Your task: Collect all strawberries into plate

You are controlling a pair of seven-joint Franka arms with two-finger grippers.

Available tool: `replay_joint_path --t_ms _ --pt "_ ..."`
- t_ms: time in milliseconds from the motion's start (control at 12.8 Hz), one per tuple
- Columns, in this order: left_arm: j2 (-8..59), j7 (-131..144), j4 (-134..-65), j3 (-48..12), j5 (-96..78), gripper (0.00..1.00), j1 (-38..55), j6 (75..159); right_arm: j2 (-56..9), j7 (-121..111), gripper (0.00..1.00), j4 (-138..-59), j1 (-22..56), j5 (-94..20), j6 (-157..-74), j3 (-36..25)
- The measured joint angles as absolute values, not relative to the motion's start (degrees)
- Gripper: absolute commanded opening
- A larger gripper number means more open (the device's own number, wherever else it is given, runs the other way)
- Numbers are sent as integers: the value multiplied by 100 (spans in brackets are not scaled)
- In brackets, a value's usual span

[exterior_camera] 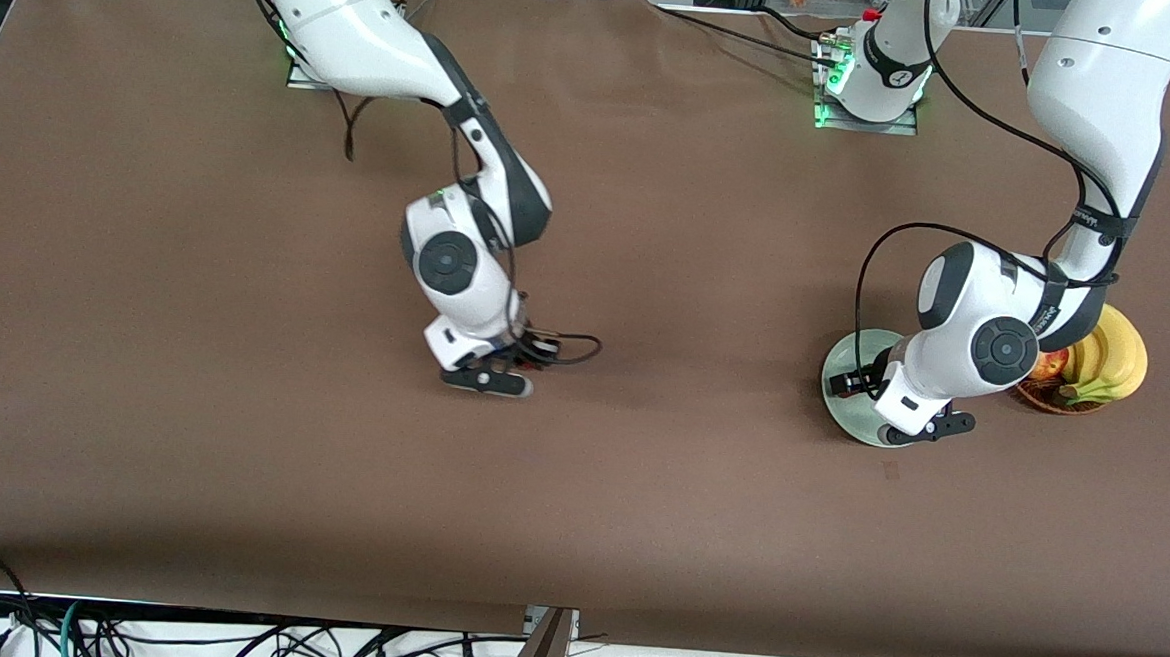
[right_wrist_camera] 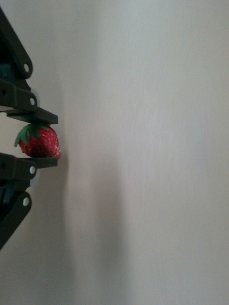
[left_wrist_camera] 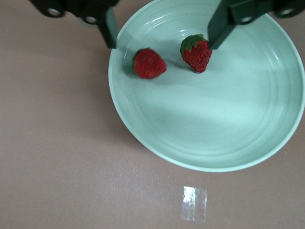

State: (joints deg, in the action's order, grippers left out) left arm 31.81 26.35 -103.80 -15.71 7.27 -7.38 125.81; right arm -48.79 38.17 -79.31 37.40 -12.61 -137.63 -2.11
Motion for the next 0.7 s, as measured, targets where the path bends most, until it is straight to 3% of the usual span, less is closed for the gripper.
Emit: replay_joint_path --t_ms 156,390,702 --pt "3057 2541 -10182 -1598 727 100 -738 12008 -5290 4516 22 -7295 3833 -1268 -13962 43" --pt "2852 2530 -9489 -1724 304 100 -723 10810 -5749 5523 27 -6968 4326 -1268 -15076 206" --pt "2800 2573 -8948 -1794 -584 100 -694 10516 -6297 6180 37 -6215 4696 -1268 -15442 219"
